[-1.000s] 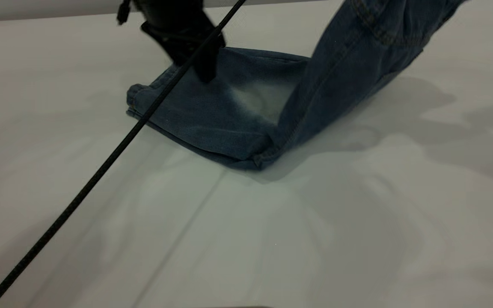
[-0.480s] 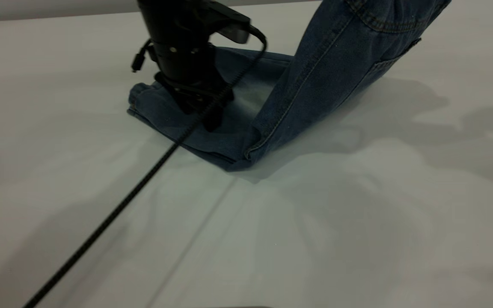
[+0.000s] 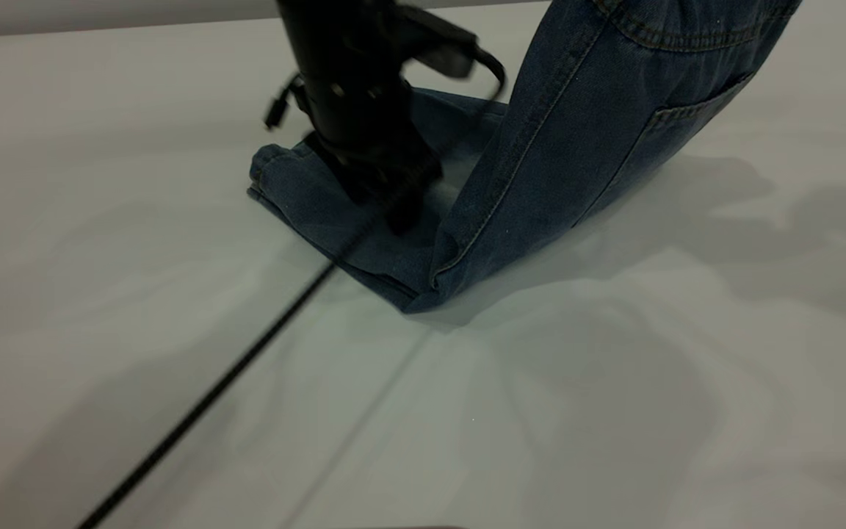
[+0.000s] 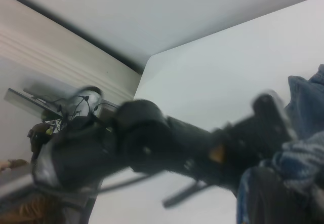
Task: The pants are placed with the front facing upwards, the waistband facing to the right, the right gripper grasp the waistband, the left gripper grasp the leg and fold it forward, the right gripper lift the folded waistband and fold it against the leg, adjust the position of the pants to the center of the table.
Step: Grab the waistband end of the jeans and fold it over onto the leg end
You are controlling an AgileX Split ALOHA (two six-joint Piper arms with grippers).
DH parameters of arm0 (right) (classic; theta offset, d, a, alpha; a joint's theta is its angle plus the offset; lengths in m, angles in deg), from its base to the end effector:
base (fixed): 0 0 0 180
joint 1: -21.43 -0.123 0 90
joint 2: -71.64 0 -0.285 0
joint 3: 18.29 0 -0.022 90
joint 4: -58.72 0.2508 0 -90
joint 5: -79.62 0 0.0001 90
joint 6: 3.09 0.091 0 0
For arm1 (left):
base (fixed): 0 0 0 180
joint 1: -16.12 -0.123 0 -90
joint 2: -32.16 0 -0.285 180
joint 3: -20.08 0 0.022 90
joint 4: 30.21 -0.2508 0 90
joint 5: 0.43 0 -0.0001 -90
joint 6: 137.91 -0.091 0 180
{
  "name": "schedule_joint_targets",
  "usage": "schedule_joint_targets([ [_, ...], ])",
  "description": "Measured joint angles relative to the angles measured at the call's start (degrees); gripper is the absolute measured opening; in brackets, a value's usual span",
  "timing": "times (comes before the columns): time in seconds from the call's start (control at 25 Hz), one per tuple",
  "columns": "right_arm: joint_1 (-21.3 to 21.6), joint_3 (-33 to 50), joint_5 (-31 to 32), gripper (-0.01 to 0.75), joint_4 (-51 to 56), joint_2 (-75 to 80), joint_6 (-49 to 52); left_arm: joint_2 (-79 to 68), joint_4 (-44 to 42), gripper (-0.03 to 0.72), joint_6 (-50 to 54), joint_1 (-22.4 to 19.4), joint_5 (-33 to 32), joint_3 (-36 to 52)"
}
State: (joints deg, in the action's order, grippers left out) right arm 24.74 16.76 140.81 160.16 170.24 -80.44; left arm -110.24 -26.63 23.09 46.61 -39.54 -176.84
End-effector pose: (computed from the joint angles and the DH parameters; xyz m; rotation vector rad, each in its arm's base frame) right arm 0.2859 0.0618 0.2288 -0.0331 2.0199 1.3755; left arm 0.4006 -0.2400 0.0816 1.1475 2.6380 -0.1048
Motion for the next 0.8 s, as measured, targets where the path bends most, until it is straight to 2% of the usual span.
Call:
schedule_joint_targets([
  [0.36, 0.0, 0.0, -0.05, 0.046, 0.0, 0.0, -1.36, 17.17, -0.07, 0.444, 0.83, -7.42, -0.06, 0.0],
  [0.48, -1.34, -0.21, -1.4, 0.046, 0.0, 0.0, -2.05, 23.02, -0.25, 0.444, 0.91, -9.57, -0.2, 0.0],
  [0.64, -8.55, -4.08, -6.47, 0.046, 0.0, 1.42, -2.44, 28.83, -0.31, 0.444, 1.01, -11.11, -0.85, 0.0],
  [0.8, -17.1, -10.06, -14.69, 0.046, 0.05, 5.25, -2.69, 33.21, -0.43, 0.444, 1.01, -11.34, -1.84, 0.0],
])
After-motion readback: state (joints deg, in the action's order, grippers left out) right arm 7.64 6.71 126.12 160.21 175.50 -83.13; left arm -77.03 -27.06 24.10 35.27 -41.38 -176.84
